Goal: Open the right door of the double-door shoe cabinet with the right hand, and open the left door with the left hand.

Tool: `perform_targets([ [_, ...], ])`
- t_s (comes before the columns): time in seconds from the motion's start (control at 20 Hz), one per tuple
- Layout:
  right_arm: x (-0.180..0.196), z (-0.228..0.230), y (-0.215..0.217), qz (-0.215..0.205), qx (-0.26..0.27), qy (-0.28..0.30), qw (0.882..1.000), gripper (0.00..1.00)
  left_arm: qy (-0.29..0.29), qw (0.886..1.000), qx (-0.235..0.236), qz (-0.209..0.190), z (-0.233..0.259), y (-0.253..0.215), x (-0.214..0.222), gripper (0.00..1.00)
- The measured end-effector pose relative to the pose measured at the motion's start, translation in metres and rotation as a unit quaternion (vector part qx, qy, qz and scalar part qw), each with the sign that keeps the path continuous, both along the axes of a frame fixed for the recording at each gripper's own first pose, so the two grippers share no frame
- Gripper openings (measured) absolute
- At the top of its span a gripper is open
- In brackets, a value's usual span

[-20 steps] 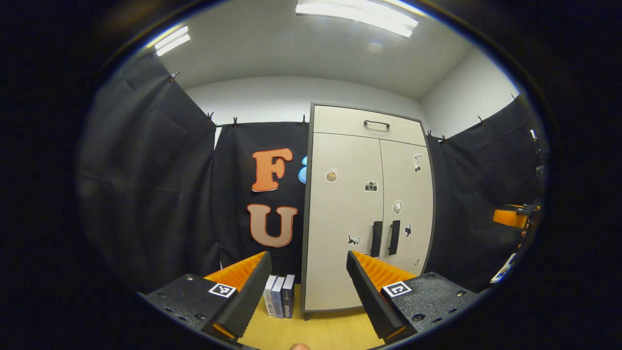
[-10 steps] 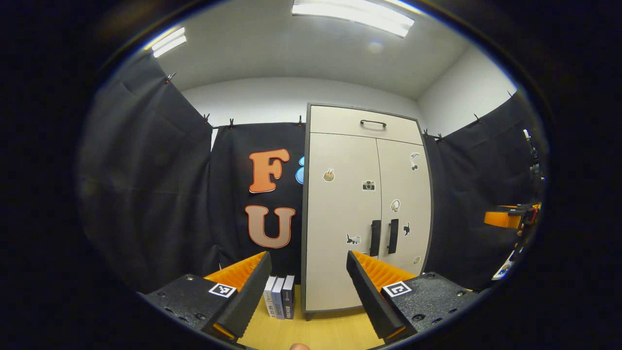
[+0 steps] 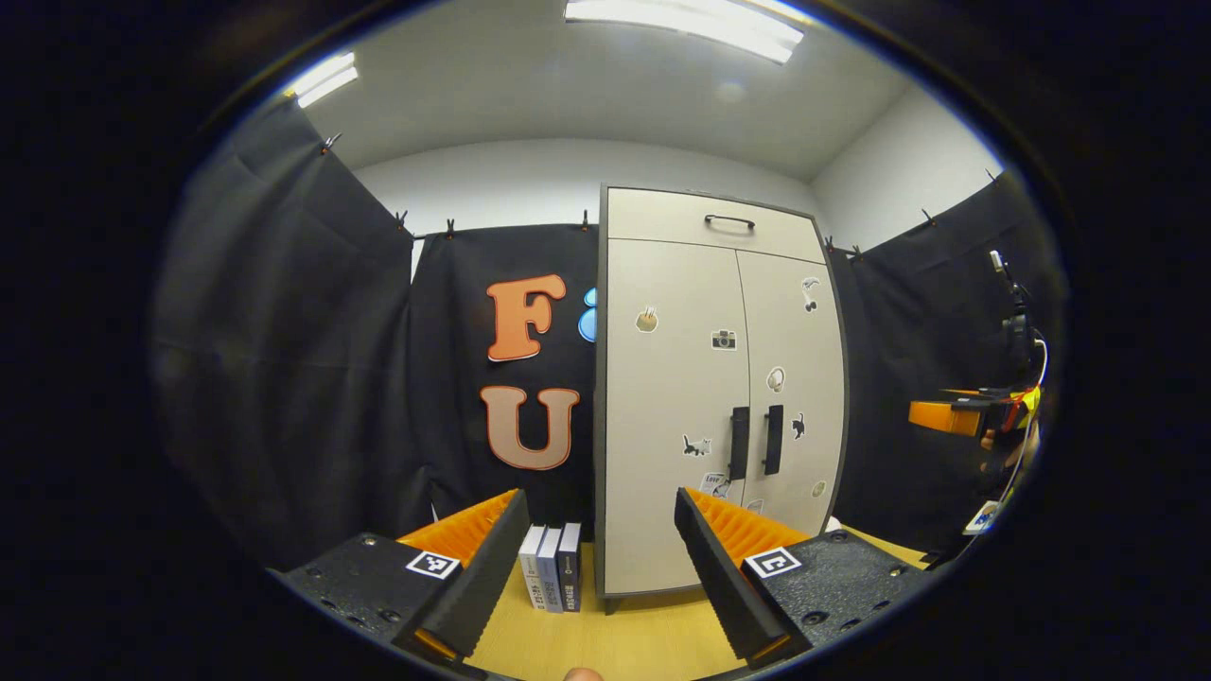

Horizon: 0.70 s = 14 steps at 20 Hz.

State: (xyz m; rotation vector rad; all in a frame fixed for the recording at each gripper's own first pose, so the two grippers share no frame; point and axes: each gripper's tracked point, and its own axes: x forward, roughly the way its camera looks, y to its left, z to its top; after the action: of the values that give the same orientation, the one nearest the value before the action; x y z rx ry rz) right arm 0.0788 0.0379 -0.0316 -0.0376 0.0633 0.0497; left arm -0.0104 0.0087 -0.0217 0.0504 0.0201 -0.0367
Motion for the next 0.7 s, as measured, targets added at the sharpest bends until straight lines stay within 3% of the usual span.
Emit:
perform_targets([
  [0.7,0.102,-0.056,0.058,0.036,-0.003,0.051,0.998,0.98,0.015,1.0,-0.004,0.025,-0.03,0.035,0.024,0.94],
])
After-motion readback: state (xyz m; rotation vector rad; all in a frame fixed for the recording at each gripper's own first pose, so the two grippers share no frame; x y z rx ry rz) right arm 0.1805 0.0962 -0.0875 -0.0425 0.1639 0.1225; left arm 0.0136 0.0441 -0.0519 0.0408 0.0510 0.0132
